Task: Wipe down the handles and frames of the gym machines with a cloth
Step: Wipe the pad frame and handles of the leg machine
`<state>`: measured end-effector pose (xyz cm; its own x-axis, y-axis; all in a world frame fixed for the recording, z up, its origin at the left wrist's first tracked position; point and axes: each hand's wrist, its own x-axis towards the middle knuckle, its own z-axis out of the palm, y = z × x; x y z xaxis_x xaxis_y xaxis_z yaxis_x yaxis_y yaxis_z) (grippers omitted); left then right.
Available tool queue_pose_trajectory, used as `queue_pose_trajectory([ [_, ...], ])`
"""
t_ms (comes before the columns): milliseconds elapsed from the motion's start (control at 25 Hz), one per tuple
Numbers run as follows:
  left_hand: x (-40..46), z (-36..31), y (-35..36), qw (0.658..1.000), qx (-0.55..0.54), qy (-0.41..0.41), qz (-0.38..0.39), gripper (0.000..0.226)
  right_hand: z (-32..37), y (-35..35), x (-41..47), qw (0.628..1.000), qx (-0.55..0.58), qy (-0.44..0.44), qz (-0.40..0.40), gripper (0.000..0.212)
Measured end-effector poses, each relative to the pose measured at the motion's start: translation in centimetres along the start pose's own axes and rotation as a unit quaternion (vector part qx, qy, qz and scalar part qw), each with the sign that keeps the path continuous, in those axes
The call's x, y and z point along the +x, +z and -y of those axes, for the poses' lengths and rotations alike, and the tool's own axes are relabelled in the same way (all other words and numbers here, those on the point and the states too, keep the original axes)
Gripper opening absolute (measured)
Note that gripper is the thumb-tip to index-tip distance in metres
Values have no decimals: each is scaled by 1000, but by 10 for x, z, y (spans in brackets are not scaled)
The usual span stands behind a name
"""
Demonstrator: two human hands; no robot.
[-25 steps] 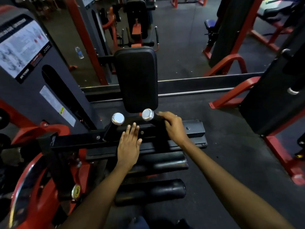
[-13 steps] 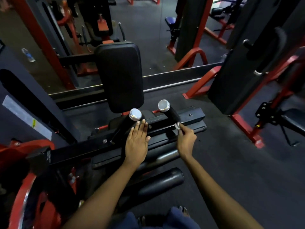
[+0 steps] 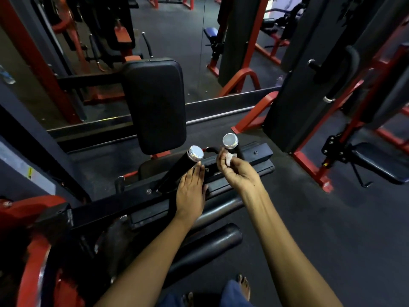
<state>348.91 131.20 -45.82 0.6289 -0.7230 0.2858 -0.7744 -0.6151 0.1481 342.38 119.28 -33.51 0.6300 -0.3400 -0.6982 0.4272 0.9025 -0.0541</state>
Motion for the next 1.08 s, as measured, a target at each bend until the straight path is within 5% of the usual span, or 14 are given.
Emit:
queue_pose_trajectory([
  [200, 1, 0, -4, 1000, 6, -3, 0, 61, 8, 17, -8, 995, -72, -3, -74, 23],
  [320, -1, 0, -1, 1000, -7, 6, -6, 62, 10, 19, -33, 991, -128, 4, -30, 20],
  [400, 0, -1, -2, 1000, -2, -3, 4, 64, 9, 8, -38, 975, -194, -109, -11, 24],
  [440, 1, -2, -3, 1000, 3, -9, 7, 65, 9, 1, -35, 938, -255, -231, -33, 26],
  [520, 1, -3, -4, 1000, 1, -13, 8, 67, 7, -5, -27, 777, -408, -475, -69, 31],
  [600, 0, -3, -3, 1000, 15, -10, 12, 68, 4, -6, -14, 613, -546, -570, 39, 48],
  [680, 0, -3, -2, 999, 21, -14, 19, 67, 10, -10, 2, 502, -614, -598, 116, 54],
  [840, 1, -3, -2, 999, 29, -7, 37, 63, 46, -1, 25, 452, -701, -537, 124, 34],
  [1080, -1, -3, -1, 999, 31, -1, 16, 61, 81, -22, 71, 371, -814, -447, 11, 34],
])
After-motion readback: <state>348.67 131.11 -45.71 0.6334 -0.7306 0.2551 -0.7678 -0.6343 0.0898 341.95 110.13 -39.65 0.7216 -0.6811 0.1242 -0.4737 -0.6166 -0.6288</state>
